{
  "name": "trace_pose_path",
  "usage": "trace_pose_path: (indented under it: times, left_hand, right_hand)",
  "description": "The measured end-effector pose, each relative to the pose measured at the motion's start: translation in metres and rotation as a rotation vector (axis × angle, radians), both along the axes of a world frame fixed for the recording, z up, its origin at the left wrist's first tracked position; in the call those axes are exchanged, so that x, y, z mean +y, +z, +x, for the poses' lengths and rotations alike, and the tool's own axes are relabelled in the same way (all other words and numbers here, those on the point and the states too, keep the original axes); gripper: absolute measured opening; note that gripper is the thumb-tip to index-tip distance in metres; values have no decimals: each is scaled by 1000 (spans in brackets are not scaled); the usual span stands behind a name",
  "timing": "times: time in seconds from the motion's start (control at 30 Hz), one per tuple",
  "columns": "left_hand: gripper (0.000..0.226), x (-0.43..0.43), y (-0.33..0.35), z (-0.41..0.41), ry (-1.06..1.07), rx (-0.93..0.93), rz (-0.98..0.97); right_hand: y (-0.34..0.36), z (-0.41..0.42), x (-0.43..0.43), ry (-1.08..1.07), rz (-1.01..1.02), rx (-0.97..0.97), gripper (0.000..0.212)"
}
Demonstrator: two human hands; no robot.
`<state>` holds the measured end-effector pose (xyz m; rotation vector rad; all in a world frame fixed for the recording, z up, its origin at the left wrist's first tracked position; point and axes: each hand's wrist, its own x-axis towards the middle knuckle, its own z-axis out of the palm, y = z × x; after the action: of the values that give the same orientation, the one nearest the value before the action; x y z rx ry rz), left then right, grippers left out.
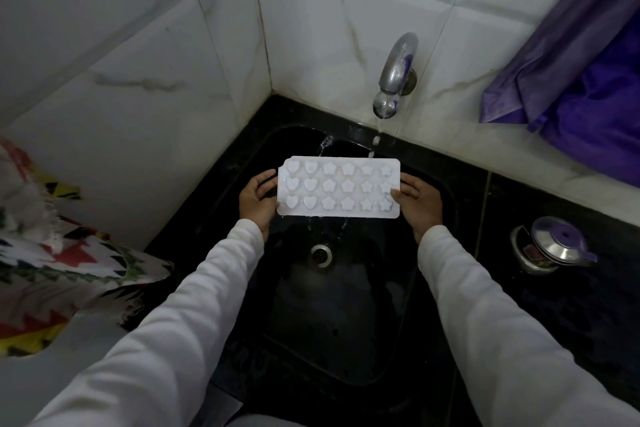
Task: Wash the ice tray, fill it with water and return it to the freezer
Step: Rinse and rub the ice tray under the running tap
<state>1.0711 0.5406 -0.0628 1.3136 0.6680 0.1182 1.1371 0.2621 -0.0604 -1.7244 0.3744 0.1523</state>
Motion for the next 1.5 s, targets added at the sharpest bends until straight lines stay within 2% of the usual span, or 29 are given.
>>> trace_pose_path:
  times: [0.53,0.7,0.93,1.2,1.5]
  left_hand:
    - [57,28,-21,-12,88,58,12]
    - [37,23,-24,-11,116,80,-40]
    - [25,-2,-20,-9,-5,82,38]
    - [18,-26,-10,6,-71,77,141]
    - [26,-42,2,38,-114,71,235]
  right_hand:
    - [-1,-6,23,136,-48,2,43]
    - [-4,-11,17,87,-69,14,39]
    - [-4,-21,-3,-20,-71,7,34]
    - [-5,-19,-20,-122,-85,-83,30]
    - [6,0,-32,-192,-106,-124,32]
